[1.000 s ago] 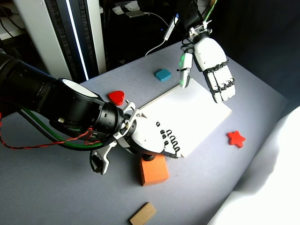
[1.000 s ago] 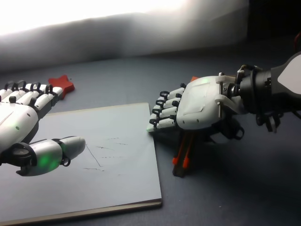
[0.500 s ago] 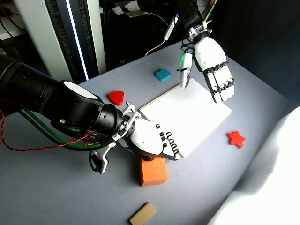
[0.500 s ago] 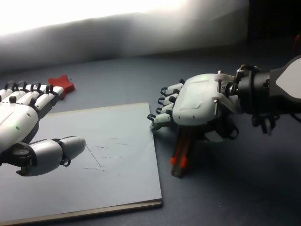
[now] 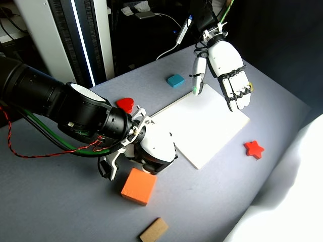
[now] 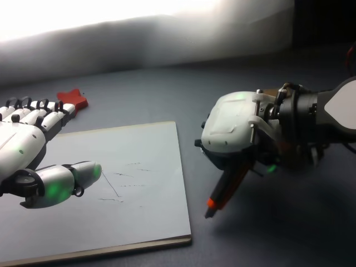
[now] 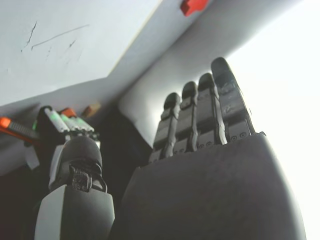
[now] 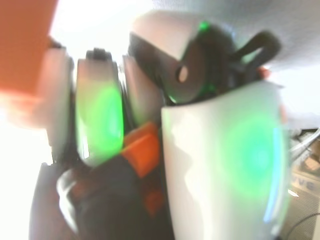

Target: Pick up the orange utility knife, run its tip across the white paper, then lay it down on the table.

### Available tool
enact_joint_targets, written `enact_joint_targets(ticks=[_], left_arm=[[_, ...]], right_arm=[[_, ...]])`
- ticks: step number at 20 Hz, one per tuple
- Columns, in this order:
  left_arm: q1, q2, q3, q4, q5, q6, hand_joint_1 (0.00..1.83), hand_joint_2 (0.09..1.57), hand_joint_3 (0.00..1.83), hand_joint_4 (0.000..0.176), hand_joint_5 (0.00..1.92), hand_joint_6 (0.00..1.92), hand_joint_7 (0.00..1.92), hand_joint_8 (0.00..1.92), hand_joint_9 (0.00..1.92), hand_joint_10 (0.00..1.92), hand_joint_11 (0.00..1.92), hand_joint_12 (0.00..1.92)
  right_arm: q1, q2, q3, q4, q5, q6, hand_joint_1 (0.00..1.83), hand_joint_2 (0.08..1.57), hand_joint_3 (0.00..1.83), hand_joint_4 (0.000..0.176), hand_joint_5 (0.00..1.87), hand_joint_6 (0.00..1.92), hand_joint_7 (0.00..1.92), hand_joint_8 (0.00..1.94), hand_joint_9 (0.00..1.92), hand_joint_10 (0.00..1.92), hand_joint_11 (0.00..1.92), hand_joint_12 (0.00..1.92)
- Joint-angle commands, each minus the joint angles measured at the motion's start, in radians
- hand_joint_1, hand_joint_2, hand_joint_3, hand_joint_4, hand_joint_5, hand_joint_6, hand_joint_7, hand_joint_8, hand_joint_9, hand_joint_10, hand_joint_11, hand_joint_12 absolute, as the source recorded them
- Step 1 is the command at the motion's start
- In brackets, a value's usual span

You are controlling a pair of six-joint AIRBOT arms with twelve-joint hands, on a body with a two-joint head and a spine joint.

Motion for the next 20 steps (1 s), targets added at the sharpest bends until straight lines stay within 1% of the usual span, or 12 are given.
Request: enact_joint_targets(ticks=[1, 7, 11, 12, 13, 14, 15, 16, 17, 18, 19, 20], left_arm=[[-0.007, 0.003, 0.006, 0.046, -0.094, 0.000, 0.00, 1.23, 0.00, 0.023, 0.00, 0.00, 0.03, 0.00, 0.03, 0.01, 0.00, 0.40], [-0.007, 0.002, 0.013, 0.046, -0.094, 0.000, 0.00, 1.24, 0.00, 0.023, 0.00, 0.00, 0.03, 0.00, 0.02, 0.00, 0.00, 0.29], [-0.008, 0.001, 0.016, 0.046, -0.094, 0.000, 0.00, 1.24, 0.00, 0.021, 0.00, 0.00, 0.04, 0.00, 0.03, 0.00, 0.00, 0.36], [-0.008, 0.000, 0.018, 0.046, -0.094, -0.001, 0.00, 1.24, 0.00, 0.019, 0.00, 0.00, 0.02, 0.00, 0.02, 0.00, 0.00, 0.33], [-0.008, 0.000, 0.020, 0.046, -0.094, -0.003, 0.00, 1.24, 0.00, 0.021, 0.00, 0.00, 0.03, 0.00, 0.02, 0.01, 0.00, 0.35], [-0.008, 0.000, 0.021, 0.046, -0.094, -0.005, 0.00, 1.24, 0.00, 0.022, 0.00, 0.00, 0.04, 0.00, 0.03, 0.01, 0.00, 0.40], [-0.010, 0.000, 0.025, 0.046, -0.094, -0.006, 0.00, 1.24, 0.00, 0.022, 0.00, 0.00, 0.04, 0.00, 0.03, 0.00, 0.00, 0.38], [-0.010, 0.000, 0.030, 0.045, -0.094, -0.009, 0.00, 1.24, 0.00, 0.022, 0.00, 0.00, 0.04, 0.00, 0.03, 0.00, 0.00, 0.40], [-0.010, 0.000, 0.036, 0.045, -0.094, -0.013, 0.00, 1.24, 0.00, 0.021, 0.00, 0.00, 0.05, 0.00, 0.04, 0.01, 0.00, 0.40], [-0.010, 0.000, 0.046, 0.043, -0.089, -0.017, 0.00, 1.24, 0.00, 0.023, 0.00, 0.00, 0.04, 0.00, 0.03, 0.00, 0.00, 0.36], [-0.010, 0.000, 0.057, 0.041, -0.077, -0.021, 0.00, 1.24, 0.00, 0.025, 0.00, 0.00, 0.05, 0.00, 0.04, 0.01, 0.00, 0.41], [-0.010, 0.000, 0.069, 0.040, -0.066, -0.026, 0.00, 1.24, 0.00, 0.022, 0.00, 0.00, 0.04, 0.00, 0.04, 0.00, 0.00, 0.40]], right_arm=[[0.019, 0.011, -0.009, 0.003, -0.060, -0.001, 1.51, 0.81, 1.01, 0.176, 1.59, 1.92, 1.83, 1.94, 1.92, 1.92, 1.92, 1.92], [0.093, 0.059, -0.061, 0.003, -0.012, 0.045, 1.50, 0.79, 1.03, 0.176, 1.55, 1.92, 1.79, 1.94, 1.90, 1.92, 1.92, 1.92], [0.153, 0.058, -0.049, 0.010, -0.014, 0.095, 1.51, 0.78, 1.04, 0.176, 1.54, 1.92, 1.78, 1.94, 1.88, 1.92, 1.92, 1.92], [0.175, 0.059, -0.037, 0.102, 0.057, 0.003, 1.51, 0.78, 1.04, 0.176, 1.53, 1.92, 1.78, 1.94, 1.88, 1.92, 1.92, 1.92], [0.181, 0.057, -0.005, 0.509, 0.195, -0.440, 1.51, 0.77, 1.04, 0.176, 1.55, 1.92, 1.77, 1.94, 1.87, 1.92, 1.92, 1.92], [0.181, 0.052, 0.017, 0.603, 0.290, -0.621, 1.49, 0.80, 1.04, 0.176, 1.56, 1.92, 1.79, 1.94, 1.88, 1.92, 1.92, 1.92], [0.178, 0.042, 0.036, 0.683, 0.322, -0.799, 1.48, 0.80, 1.03, 0.176, 1.56, 1.92, 1.77, 1.94, 1.87, 1.92, 1.92, 1.92], [0.171, 0.033, 0.034, 0.791, 0.269, -0.920, 1.47, 0.81, 1.02, 0.176, 1.55, 1.92, 1.76, 1.94, 1.86, 1.92, 1.92, 1.92], [0.158, 0.023, 0.034, 0.972, 0.236, -1.113, 1.48, 0.80, 1.01, 0.176, 1.53, 1.92, 1.76, 1.94, 1.86, 1.92, 1.92, 1.92], [0.138, 0.012, 0.036, 1.214, 0.241, -1.391, 1.48, 0.80, 1.00, 0.176, 1.53, 1.92, 1.75, 1.94, 1.85, 1.92, 1.92, 1.92], [0.113, -0.002, 0.039, 1.410, 0.290, -1.597, 1.50, 0.80, 1.00, 0.176, 1.53, 1.92, 1.75, 1.94, 1.85, 1.92, 1.92, 1.92], [0.091, -0.013, 0.038, 1.531, 0.331, -1.739, 1.50, 0.78, 1.01, 0.176, 1.54, 1.92, 1.75, 1.94, 1.84, 1.92, 1.92, 1.92]])
